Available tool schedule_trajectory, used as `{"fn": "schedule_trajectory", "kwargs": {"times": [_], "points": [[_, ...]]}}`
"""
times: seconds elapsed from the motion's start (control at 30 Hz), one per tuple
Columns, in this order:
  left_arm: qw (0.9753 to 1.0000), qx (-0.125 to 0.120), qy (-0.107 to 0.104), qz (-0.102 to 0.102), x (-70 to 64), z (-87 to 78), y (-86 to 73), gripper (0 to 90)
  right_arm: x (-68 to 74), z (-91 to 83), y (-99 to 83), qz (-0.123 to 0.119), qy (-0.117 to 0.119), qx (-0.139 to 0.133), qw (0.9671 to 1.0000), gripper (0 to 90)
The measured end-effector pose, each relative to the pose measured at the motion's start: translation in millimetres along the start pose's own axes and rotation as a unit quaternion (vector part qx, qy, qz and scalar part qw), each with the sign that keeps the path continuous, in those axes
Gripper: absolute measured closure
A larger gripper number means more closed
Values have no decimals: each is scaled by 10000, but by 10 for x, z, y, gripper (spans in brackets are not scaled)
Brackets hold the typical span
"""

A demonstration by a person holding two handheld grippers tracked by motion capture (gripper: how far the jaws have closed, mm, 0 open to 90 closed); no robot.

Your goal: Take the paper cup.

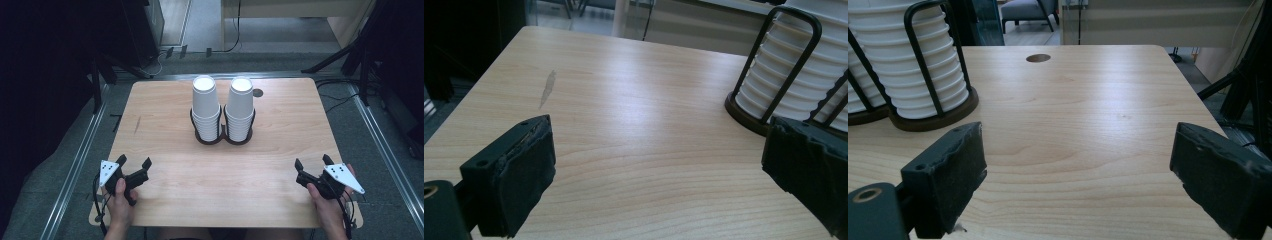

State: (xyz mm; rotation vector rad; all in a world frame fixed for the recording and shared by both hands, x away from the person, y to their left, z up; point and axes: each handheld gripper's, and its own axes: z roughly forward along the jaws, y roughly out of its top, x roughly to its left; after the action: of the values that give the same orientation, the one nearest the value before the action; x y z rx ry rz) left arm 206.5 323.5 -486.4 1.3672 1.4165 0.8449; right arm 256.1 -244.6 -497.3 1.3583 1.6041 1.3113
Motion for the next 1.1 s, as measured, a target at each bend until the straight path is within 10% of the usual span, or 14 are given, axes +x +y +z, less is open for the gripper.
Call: {"fn": "schedule_trajectory", "kwargs": {"times": [1.1], "points": [[9998, 134, -117, 18, -1, 72, -59, 7, 714, 392, 894, -376, 1196, -226, 9918, 248]]}}
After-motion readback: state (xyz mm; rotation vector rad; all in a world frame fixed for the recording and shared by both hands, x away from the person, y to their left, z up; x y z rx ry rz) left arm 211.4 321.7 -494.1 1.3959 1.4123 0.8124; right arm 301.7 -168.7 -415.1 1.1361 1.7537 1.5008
